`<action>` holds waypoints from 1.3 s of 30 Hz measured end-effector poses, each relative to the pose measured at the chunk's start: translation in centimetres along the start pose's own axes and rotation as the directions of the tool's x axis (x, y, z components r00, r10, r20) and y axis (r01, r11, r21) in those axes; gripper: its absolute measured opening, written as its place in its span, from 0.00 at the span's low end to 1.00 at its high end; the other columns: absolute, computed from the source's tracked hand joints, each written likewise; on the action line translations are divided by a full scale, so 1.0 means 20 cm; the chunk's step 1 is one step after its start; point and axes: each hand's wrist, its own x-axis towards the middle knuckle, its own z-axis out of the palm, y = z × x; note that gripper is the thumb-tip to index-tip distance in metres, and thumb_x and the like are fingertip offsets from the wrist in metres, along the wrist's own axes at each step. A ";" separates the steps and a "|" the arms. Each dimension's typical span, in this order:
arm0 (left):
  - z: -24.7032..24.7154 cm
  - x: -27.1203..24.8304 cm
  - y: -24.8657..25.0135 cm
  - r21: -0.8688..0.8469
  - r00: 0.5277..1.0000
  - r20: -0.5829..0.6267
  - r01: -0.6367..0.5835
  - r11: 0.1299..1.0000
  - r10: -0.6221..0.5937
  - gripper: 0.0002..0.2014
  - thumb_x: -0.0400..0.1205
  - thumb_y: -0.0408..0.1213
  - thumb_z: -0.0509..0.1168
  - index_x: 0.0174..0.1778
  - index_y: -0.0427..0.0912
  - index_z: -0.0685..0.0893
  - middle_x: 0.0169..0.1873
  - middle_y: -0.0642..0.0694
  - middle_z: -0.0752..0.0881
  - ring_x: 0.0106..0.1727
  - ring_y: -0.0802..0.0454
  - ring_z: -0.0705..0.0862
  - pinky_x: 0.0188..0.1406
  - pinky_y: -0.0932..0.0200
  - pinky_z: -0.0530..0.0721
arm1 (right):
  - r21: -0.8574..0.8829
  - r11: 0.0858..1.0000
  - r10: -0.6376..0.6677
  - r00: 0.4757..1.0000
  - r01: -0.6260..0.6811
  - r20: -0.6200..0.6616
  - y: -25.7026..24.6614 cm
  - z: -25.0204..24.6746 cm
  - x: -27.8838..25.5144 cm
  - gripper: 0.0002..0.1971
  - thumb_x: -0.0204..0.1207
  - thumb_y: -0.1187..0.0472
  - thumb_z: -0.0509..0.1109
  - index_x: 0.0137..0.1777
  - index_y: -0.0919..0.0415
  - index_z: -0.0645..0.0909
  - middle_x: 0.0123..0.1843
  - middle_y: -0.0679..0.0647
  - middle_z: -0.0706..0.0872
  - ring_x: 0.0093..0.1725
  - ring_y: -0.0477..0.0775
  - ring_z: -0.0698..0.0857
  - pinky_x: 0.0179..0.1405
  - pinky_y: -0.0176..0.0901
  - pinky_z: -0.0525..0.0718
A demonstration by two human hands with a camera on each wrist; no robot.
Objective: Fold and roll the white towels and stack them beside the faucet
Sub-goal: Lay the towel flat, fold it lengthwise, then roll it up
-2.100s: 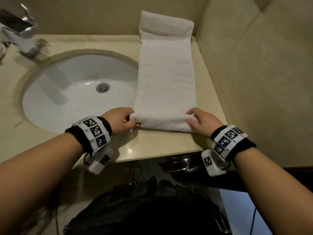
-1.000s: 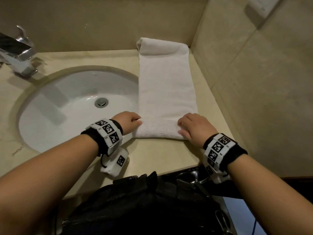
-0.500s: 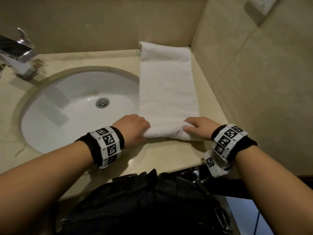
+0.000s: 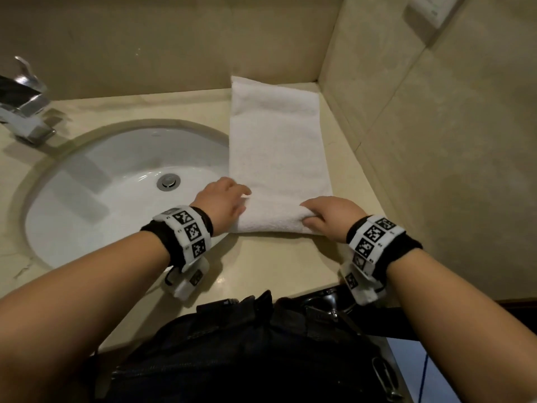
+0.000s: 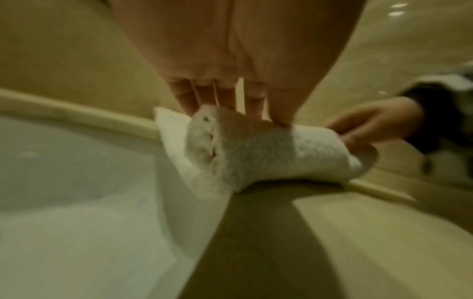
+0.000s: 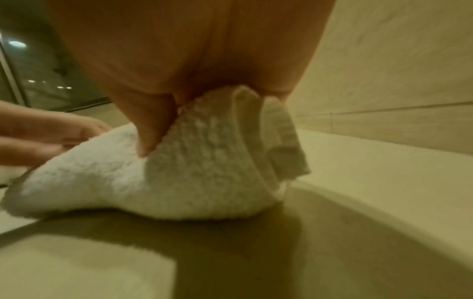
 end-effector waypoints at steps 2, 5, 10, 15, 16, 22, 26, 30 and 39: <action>0.00 -0.03 0.02 0.216 0.983 0.037 -0.182 0.959 0.178 0.26 0.77 0.57 0.61 0.68 0.50 0.74 0.67 0.45 0.75 0.65 0.44 0.75 0.63 0.49 0.73 | 0.032 0.999 0.019 0.992 -0.024 0.128 0.01 -0.03 0.01 0.20 0.80 0.50 0.59 0.70 0.55 0.71 0.67 0.58 0.81 0.63 0.60 0.79 0.53 0.43 0.72; 0.00 -0.05 0.05 0.366 0.957 0.144 -0.288 0.885 0.252 0.30 0.74 0.56 0.64 0.71 0.48 0.71 0.67 0.47 0.76 0.63 0.45 0.77 0.62 0.51 0.74 | 0.169 0.982 0.059 0.988 -0.083 0.141 0.04 -0.04 0.02 0.21 0.79 0.50 0.60 0.71 0.53 0.69 0.68 0.57 0.80 0.64 0.59 0.78 0.58 0.44 0.73; -0.06 0.03 0.06 0.069 0.990 0.105 -0.098 0.993 0.090 0.17 0.79 0.43 0.62 0.64 0.47 0.76 0.59 0.44 0.83 0.58 0.44 0.81 0.53 0.55 0.75 | -0.126 0.990 -0.083 0.986 0.065 -0.146 0.05 0.00 -0.02 0.29 0.70 0.42 0.68 0.69 0.51 0.69 0.64 0.54 0.77 0.63 0.58 0.76 0.61 0.50 0.71; -0.09 0.05 0.04 -0.052 0.977 0.212 0.001 0.999 0.010 0.22 0.81 0.47 0.59 0.71 0.50 0.67 0.64 0.43 0.80 0.55 0.45 0.80 0.50 0.58 0.72 | 0.016 1.000 -0.006 0.994 0.008 -0.107 0.05 0.01 0.01 0.17 0.80 0.51 0.60 0.65 0.55 0.75 0.60 0.57 0.84 0.58 0.61 0.81 0.51 0.45 0.74; -0.10 0.04 0.03 -0.071 0.978 0.209 0.018 0.997 -0.003 0.22 0.81 0.49 0.58 0.71 0.51 0.67 0.66 0.43 0.80 0.57 0.45 0.80 0.53 0.57 0.73 | 0.040 0.999 0.018 0.998 -0.016 -0.054 0.05 0.01 0.02 0.19 0.81 0.51 0.57 0.69 0.55 0.73 0.64 0.57 0.83 0.62 0.61 0.80 0.54 0.44 0.74; -0.06 0.04 0.00 -0.024 0.973 0.229 0.004 1.000 0.002 0.19 0.85 0.44 0.52 0.72 0.46 0.68 0.67 0.41 0.77 0.65 0.42 0.77 0.64 0.50 0.72 | 0.106 0.989 0.095 0.991 -0.105 0.094 0.05 0.02 0.06 0.21 0.82 0.47 0.53 0.71 0.54 0.70 0.68 0.57 0.79 0.65 0.60 0.78 0.58 0.46 0.73; -0.04 0.10 0.00 -0.096 0.965 0.255 0.093 0.991 -0.066 0.19 0.85 0.44 0.52 0.72 0.45 0.69 0.69 0.42 0.77 0.66 0.43 0.77 0.64 0.52 0.73 | -0.151 0.986 -0.106 0.971 0.075 -0.214 0.01 0.01 0.01 0.24 0.73 0.40 0.63 0.64 0.53 0.73 0.63 0.54 0.78 0.60 0.57 0.77 0.57 0.50 0.72; -0.04 0.10 0.02 0.027 0.988 0.157 -0.017 1.000 0.012 0.20 0.84 0.47 0.54 0.71 0.47 0.71 0.68 0.43 0.75 0.67 0.43 0.75 0.67 0.49 0.72 | -0.163 0.976 -0.169 0.977 0.147 -0.130 -0.03 0.08 -0.01 0.25 0.71 0.42 0.68 0.62 0.56 0.75 0.58 0.55 0.81 0.56 0.58 0.79 0.50 0.45 0.71; -0.07 0.11 0.09 0.216 0.958 0.221 -0.231 0.949 0.183 0.27 0.77 0.59 0.61 0.68 0.47 0.72 0.62 0.45 0.82 0.61 0.44 0.80 0.58 0.52 0.76 | 0.093 0.996 -0.004 1.000 0.006 -0.024 0.06 -0.01 0.04 0.21 0.77 0.42 0.60 0.64 0.53 0.75 0.59 0.56 0.83 0.58 0.58 0.80 0.53 0.46 0.74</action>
